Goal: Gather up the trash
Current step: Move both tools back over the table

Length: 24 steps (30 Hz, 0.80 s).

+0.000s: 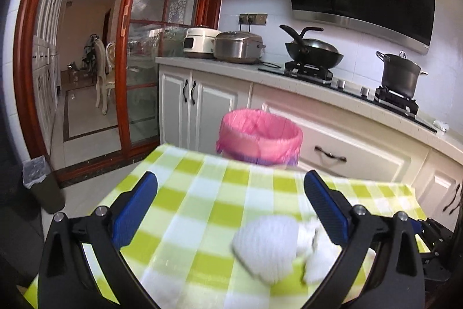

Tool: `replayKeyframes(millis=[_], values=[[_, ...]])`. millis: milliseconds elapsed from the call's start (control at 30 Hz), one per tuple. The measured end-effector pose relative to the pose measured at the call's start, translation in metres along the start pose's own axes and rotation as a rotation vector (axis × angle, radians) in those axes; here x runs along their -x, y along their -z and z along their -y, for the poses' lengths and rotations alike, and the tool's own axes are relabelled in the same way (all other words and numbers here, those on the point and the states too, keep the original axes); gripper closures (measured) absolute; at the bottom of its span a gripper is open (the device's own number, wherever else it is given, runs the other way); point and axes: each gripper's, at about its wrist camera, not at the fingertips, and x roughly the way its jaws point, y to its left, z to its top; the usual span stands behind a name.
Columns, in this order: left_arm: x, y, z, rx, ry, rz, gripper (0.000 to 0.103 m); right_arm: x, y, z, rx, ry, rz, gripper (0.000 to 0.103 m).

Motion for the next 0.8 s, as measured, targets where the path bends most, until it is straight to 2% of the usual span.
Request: replayKeyframes(millis=[233, 400, 800], values=[[0.033, 0.038, -0.009, 0.01, -0.027, -0.038, 0.005, -0.007, 0.023, -0.014, 0.007, 0.01, -0.053, 0.023], [0.044, 0.056, -0.007, -0.045, -0.032, -0.054, 0.005, -0.023, 0.028, -0.024, 0.007, 0.024, -0.07, 0.023], [0.047, 0.062, -0.027, -0.02, -0.052, -0.071, 0.005, -0.053, 0.031, -0.039, 0.004, 0.041, -0.133, 0.023]])
